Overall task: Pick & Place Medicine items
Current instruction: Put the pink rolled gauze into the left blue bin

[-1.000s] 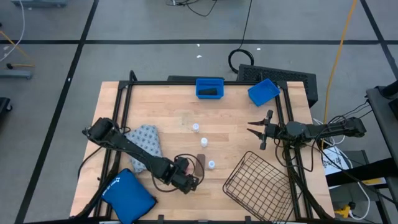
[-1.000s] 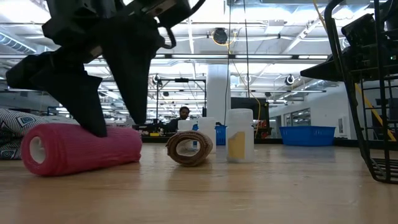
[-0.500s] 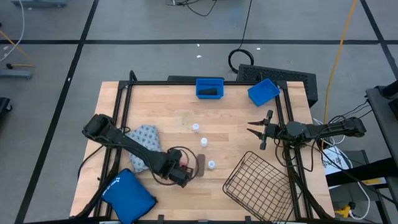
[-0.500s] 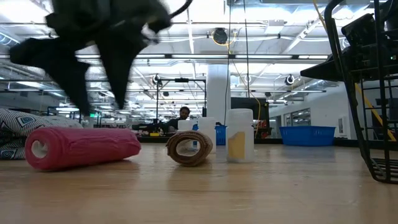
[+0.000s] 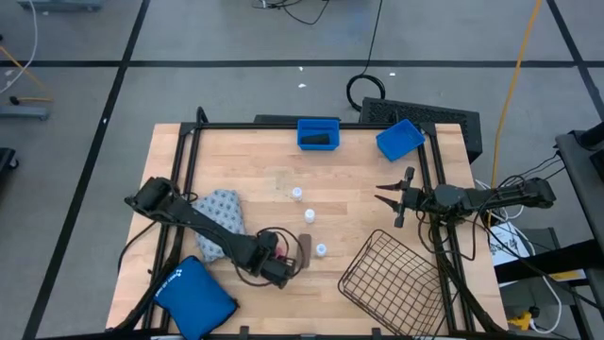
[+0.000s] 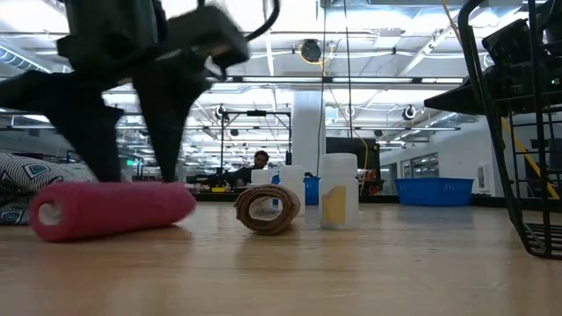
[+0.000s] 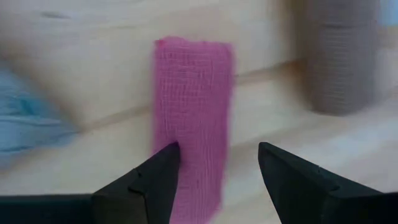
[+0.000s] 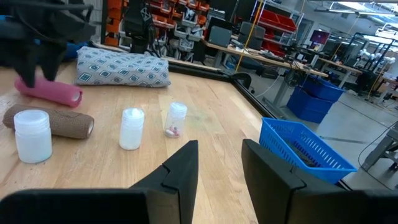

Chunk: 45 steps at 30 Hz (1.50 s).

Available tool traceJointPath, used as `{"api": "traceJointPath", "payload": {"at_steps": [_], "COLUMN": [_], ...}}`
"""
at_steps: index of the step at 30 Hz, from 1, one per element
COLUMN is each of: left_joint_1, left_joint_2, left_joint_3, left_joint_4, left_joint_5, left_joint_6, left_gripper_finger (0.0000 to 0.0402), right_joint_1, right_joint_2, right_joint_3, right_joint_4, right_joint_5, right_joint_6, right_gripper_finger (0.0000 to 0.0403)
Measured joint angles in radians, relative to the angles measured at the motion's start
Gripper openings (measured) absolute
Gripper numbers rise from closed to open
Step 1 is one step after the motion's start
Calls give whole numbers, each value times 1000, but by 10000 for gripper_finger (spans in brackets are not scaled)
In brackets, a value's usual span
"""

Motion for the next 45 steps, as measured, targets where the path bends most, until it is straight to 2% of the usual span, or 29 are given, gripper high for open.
{"api": "traceJointPath", "payload": {"at_steps": [15,19,23,27,30,33,39,45], "left_joint_1": [0,0,4,21,37,58,122,245], "left_joint_2": [32,65,87,81,64,36,-51,-174], "left_joint_3": [-2,-3,2,1,-2,-4,-4,-3], "left_joint_4": [-59,-55,-54,-48,-48,-55,-88,-90], "left_joint_5": [18,77,132,129,118,90,32,-89], "left_joint_6": [-78,-90,-77,-37,9,67,243,559], "left_gripper_finger": [230,227,197,148,117,103,116,119], "right_joint_1": [0,0,0,0,0,0,0,0], "right_joint_2": [9,9,9,9,9,8,9,9], "right_joint_3": [0,0,0,0,0,0,0,0], "right_joint_4": [-1,-1,-2,-2,-2,-2,-2,-2], "right_joint_5": [0,0,0,0,-1,0,0,-1], "right_joint_6": [0,0,0,0,0,0,0,0], "right_gripper_finger": [116,116,116,116,116,116,116,116]}}
